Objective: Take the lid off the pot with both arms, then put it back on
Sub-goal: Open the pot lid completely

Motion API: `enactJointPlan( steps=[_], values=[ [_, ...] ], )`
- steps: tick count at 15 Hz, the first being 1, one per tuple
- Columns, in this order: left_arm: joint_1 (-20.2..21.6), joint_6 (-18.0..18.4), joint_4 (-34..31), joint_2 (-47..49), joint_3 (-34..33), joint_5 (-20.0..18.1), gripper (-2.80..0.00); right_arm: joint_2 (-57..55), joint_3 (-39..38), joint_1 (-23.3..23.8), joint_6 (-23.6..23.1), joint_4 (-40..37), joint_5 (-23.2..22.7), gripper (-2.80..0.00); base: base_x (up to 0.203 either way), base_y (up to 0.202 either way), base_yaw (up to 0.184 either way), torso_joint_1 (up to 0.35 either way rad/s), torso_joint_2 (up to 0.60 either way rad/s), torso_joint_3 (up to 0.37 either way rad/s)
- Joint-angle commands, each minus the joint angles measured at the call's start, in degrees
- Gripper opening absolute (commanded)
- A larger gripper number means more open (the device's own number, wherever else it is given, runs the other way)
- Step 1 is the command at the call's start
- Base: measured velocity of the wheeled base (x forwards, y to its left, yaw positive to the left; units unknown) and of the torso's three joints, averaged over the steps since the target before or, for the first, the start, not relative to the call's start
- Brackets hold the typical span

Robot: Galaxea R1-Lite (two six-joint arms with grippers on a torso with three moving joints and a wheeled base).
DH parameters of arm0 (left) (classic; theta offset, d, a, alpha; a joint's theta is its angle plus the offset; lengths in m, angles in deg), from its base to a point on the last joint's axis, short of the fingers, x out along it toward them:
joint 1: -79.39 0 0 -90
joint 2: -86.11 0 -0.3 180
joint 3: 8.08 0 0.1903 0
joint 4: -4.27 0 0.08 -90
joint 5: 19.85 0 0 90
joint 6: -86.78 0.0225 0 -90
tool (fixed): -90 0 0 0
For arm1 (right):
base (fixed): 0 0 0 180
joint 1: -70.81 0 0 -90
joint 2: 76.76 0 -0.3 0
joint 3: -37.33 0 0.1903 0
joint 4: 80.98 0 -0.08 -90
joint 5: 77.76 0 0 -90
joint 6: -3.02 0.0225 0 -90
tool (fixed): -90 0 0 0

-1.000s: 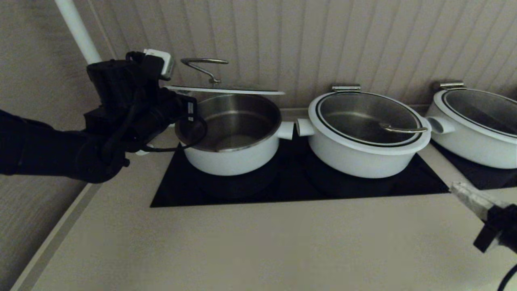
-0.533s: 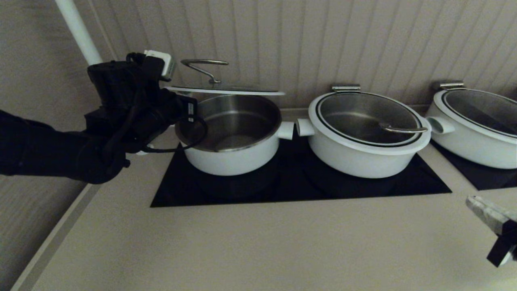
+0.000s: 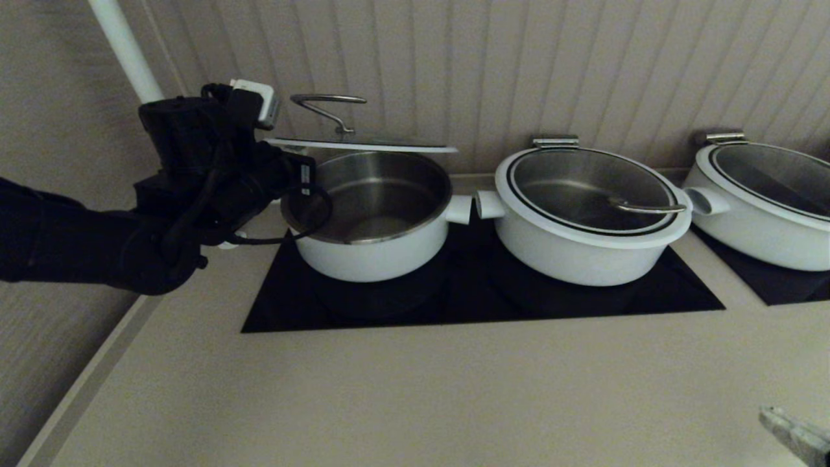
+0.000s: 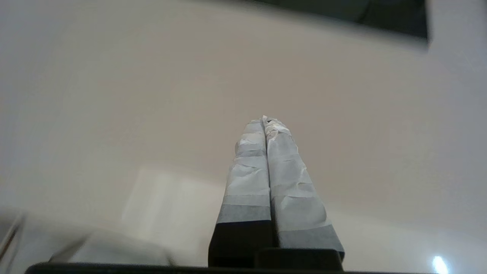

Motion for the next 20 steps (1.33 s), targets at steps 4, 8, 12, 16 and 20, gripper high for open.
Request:
enactJointPlan(
  steps=[4, 8, 12, 16, 20],
  values=[
    [0.0, 0.06, 0.32, -0.09, -0.09, 0.16, -2.8, 21.77, 1.73, -0.12, -0.14, -27.86, 3.55, -2.8, 0.0, 0.0, 0.0, 0.0, 0.0, 0.0],
    [0.0, 0.06, 0.32, -0.02, 0.09, 0.16, -2.8, 22.83, 0.62, -0.25, 1.58, -30.3, 10.35, -2.8, 0.0, 0.0, 0.0, 0.0, 0.0, 0.0],
    [0.0, 0.06, 0.32, 0.0, 0.2, 0.16, -2.8, 23.65, 0.62, -0.27, 2.4, -30.1, 10.53, -2.8, 0.0, 0.0, 0.0, 0.0, 0.0, 0.0],
    [0.0, 0.06, 0.32, 0.6, 2.5, 0.16, -2.8, 25.04, 0.55, -0.43, 2.37, -29.95, 10.53, -2.8, 0.0, 0.0, 0.0, 0.0, 0.0, 0.0],
    [0.0, 0.06, 0.32, 0.85, 5.35, 0.16, -2.8, 27.61, 0.53, -0.52, 3.16, -29.78, 10.6, -2.8, 0.0, 0.0, 0.0, 0.0, 0.0, 0.0]
  ],
)
